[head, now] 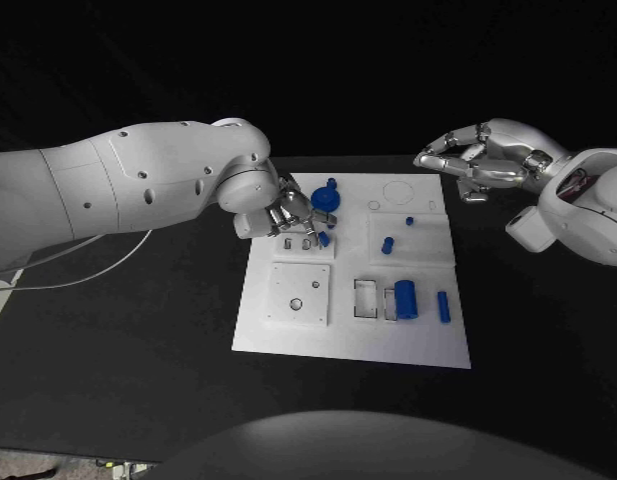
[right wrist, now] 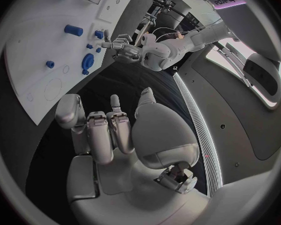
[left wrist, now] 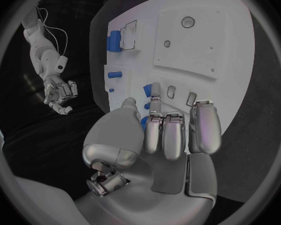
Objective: Assemble the parts on the task board
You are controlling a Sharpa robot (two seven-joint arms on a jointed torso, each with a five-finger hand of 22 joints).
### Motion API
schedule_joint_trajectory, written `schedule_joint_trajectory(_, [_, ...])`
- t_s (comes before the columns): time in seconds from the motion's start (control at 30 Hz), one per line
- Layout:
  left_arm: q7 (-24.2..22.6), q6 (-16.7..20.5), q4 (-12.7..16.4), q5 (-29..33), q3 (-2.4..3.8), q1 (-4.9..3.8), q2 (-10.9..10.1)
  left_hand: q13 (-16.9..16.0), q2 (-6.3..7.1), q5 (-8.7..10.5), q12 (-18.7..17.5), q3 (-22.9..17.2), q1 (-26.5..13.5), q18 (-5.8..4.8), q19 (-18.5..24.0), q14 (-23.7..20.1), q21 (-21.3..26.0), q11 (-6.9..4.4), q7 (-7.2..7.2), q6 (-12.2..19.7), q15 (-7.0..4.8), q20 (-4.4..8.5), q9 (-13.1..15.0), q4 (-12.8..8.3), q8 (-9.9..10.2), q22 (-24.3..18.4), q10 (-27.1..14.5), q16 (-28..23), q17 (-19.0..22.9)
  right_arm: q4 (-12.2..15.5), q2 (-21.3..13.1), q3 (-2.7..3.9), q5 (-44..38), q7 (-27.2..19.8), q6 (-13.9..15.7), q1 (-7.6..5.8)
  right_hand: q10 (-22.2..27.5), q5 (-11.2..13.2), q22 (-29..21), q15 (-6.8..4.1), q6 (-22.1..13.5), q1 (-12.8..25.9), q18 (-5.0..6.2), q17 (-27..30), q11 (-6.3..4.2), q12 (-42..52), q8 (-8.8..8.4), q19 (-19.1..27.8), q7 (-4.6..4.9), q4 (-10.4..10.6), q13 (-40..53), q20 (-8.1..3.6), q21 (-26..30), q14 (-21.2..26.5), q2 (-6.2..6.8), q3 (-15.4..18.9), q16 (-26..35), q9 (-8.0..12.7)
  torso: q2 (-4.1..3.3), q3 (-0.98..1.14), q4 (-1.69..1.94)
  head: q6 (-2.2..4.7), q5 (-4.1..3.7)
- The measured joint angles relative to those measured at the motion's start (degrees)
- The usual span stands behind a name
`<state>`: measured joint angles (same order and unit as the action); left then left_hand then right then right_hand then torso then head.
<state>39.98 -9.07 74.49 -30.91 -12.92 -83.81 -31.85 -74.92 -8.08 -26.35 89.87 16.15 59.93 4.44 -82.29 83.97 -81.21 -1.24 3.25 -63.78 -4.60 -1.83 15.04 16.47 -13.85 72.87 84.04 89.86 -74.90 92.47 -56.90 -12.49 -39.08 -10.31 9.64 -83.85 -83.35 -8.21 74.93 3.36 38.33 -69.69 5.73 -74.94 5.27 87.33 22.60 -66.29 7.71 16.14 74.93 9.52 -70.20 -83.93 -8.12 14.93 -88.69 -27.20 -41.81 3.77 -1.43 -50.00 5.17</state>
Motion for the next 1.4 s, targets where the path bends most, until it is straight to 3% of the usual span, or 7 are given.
schedule_joint_trajectory(0.63, [0.0,-0.2,-0.7,-0.8,0.01,0.3,0.4,0.0,0.04,-0.62,0.0,-0.1,0.5,0.0,0.0,0.0,0.5,0.0,-0.08,-0.3,0.0,0.0,0.4,-0.1,0.1,-0.6,0.0,0.0,0.0,-0.4,0.3,-0.15,0.1,0.3,-0.7,0.04,0.5,-0.2,0.0,0.0,0.0,-1.2,-0.01,0.0,0.06,-0.2,0.0,0.7,0.0,0.0,0.1,0.09,0.5,0.0,-0.3,0.0,0.3,0.0,0.16,-0.25,-0.09,0.0,0.2])
schedule_joint_trajectory(1.4, [0.0,-0.2,-2.3,-0.8,0.01,1.11,1.5,0.0,0.19,-2.23,0.0,-0.6,2.4,0.0,0.2,0.0,1.0,0.0,-0.2,-0.6,0.0,-0.17,1.2,-0.6,0.8,-1.0,0.0,0.0,0.0,-0.7,0.4,-0.24,0.1,0.7,-1.5,0.14,1.1,-1.1,0.0,0.0,0.4,-2.4,-0.01,0.0,0.18,-0.7,0.0,1.5,0.04,-0.3,0.2,0.11,1.0,0.0,-0.6,0.0,0.6,0.0,0.26,-0.39,-0.15,0.0,0.04])
